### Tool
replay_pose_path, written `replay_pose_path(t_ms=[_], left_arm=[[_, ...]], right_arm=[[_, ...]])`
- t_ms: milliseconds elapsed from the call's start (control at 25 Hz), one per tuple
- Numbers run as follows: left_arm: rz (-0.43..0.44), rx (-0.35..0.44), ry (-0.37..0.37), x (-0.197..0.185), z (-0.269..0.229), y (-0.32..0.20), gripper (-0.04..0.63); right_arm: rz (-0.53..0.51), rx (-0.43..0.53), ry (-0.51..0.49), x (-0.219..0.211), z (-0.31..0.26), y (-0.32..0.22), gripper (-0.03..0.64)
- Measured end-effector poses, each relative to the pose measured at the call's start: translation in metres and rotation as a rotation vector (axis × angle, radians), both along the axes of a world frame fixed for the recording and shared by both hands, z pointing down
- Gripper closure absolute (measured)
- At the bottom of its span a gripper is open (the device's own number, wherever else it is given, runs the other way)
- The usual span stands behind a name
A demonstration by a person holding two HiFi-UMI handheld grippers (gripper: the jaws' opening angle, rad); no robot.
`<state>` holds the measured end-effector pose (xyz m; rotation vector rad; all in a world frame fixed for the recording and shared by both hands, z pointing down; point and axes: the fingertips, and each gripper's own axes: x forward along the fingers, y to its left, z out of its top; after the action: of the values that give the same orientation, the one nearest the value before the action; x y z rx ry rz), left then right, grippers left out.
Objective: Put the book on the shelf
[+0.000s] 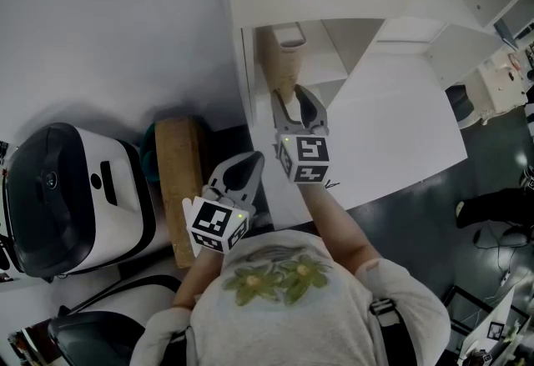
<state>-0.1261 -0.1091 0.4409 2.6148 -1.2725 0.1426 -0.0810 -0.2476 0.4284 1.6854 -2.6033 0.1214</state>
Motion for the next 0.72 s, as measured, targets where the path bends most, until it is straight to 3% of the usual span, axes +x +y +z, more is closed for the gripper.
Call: replay_pose_path(t_ms=[720], left_arm=[[0.000, -0.002, 0.011, -0.002, 0.001, -0.013, 0.566]], right_arm=[[0.003, -0.007, 0.004, -0.005, 0.003, -0.021, 0.411]])
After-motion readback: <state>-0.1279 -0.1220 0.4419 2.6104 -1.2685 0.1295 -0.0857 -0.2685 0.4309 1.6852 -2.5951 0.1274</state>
